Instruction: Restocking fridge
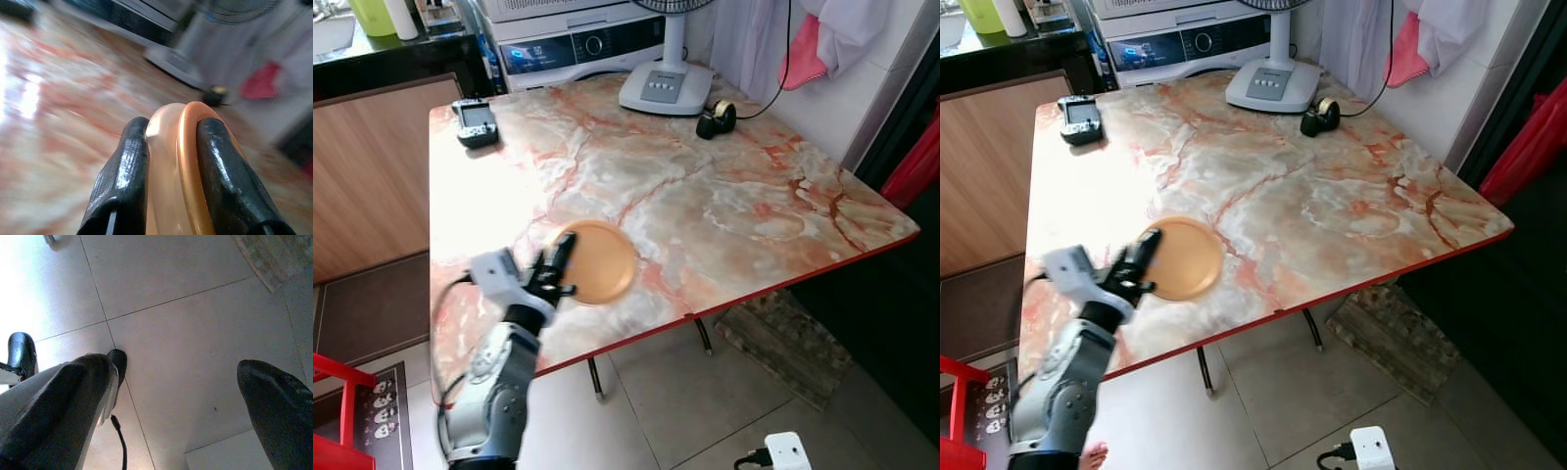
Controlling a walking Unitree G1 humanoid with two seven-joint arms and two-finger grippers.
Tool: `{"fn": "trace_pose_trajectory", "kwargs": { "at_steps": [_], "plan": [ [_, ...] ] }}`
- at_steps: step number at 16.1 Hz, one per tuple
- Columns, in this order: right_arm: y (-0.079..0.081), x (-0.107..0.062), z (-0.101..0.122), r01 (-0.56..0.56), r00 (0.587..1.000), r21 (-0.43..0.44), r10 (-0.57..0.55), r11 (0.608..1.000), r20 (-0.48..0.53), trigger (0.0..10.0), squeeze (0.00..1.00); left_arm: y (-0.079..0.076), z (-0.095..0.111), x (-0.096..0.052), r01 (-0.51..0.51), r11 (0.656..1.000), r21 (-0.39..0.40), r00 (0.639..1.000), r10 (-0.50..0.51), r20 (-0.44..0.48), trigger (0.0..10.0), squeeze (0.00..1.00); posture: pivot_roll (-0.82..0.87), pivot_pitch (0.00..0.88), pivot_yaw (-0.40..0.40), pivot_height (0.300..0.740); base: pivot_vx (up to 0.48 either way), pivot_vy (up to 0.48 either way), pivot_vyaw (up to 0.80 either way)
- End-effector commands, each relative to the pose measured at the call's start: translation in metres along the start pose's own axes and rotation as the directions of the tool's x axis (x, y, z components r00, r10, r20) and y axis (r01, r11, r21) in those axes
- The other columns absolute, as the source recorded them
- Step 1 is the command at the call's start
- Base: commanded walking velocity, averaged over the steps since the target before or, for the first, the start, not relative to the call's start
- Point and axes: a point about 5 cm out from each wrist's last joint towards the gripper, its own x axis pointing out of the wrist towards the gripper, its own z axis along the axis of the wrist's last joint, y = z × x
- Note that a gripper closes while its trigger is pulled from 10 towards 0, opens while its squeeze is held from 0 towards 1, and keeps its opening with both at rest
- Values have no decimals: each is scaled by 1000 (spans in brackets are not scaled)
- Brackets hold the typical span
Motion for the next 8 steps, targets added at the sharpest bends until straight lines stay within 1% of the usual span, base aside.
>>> {"fn": "trace_pose_trajectory", "kwargs": {
  "at_steps": [1, 3, 4, 5, 6, 8],
  "plan": [
    [1, -1, -4, 7, 1000, 25, -7, 1000, 0, 10000, 0, 14, 12, -5, -106, 988, 114, 994, 100, 54, 10000, 0, -52, 87, 15, 740, 0, 0, 0],
    [2, -1, -5, 12, 1000, 39, -12, 999, -3, 10000, 0, 34, 18, -11, -201, 944, 261, 979, 187, 76, 10000, 0, -55, 88, 20, 740, 0, 0, 0],
    [2, -1, -6, 13, 1000, 45, -13, 999, -3, 10000, 0, 36, 20, -13, -199, 938, 284, 980, 184, 81, 10000, 0, -55, 90, 24, 740, 0, 0, 0],
    [3, -1, -6, 14, 1000, 53, -14, 999, -1, 10000, 0, 35, 26, -17, -168, 904, 394, 986, 146, 86, 10000, 0, -51, 92, 27, 740, 0, 0, 0],
    [4, -1, -7, 14, 1000, 65, -14, 998, 4, 10000, 0, 34, 29, -21, -121, 833, 539, 993, 97, 73, 10000, 0, -48, 94, 39, 740, 0, 0, 0],
    [5, -1, -7, 14, 1000, 67, -15, 998, 5, 10000, 0, 36, 30, -24, -140, 825, 548, 990, 112, 83, 10000, 0, -49, 94, 41, 740, 0, 0, 0]
  ]
}}
